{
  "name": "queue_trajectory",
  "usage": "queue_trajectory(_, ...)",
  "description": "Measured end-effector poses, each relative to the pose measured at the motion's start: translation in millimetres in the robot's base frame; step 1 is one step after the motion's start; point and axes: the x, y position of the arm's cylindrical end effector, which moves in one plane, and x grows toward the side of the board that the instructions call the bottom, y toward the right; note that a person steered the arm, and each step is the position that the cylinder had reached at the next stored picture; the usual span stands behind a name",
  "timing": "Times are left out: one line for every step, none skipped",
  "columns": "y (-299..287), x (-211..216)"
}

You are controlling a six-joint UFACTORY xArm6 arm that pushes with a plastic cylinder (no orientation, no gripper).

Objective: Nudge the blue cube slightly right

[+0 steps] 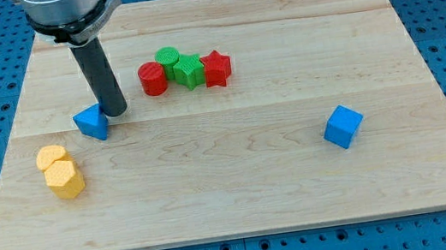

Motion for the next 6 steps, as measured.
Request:
queue_trajectory(-25.9, 0.7)
queue_trajectory(-29.2, 16.8)
queue_trajectory(-29.2, 35.4)
queue_trajectory(1.1, 47.2)
queue_trajectory(110.8, 49.2)
queue_trajectory(195.4, 49.1)
